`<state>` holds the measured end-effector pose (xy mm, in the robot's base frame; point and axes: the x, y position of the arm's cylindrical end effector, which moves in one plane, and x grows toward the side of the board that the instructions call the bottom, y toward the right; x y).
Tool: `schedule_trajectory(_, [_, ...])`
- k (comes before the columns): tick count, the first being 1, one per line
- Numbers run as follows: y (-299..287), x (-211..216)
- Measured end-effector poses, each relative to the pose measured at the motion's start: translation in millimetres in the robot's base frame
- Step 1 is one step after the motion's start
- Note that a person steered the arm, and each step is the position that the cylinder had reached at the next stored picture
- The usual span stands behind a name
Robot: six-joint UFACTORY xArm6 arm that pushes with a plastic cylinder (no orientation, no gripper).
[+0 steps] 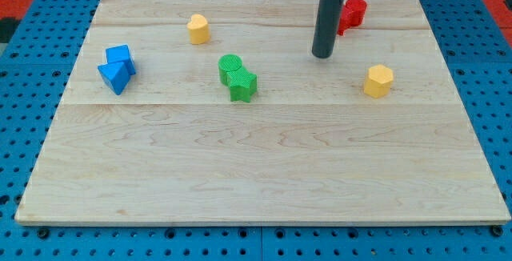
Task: Put the yellow heart into the yellow hexagon
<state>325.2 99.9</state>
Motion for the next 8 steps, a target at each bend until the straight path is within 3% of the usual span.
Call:
schedule_trajectory(1, [-32.8, -65.9])
schedule_trajectory(2, [-113.5, -103.3])
schedule_trajectory(3, [-207.2, -91.2])
schedule_trajectory(4, [-233.0, -17.6])
schedule_trajectory(5, [-178.3, -7.5])
schedule_trajectory(6, [-225.9, -23.4])
schedule_trajectory(8, [-212.7, -49.8])
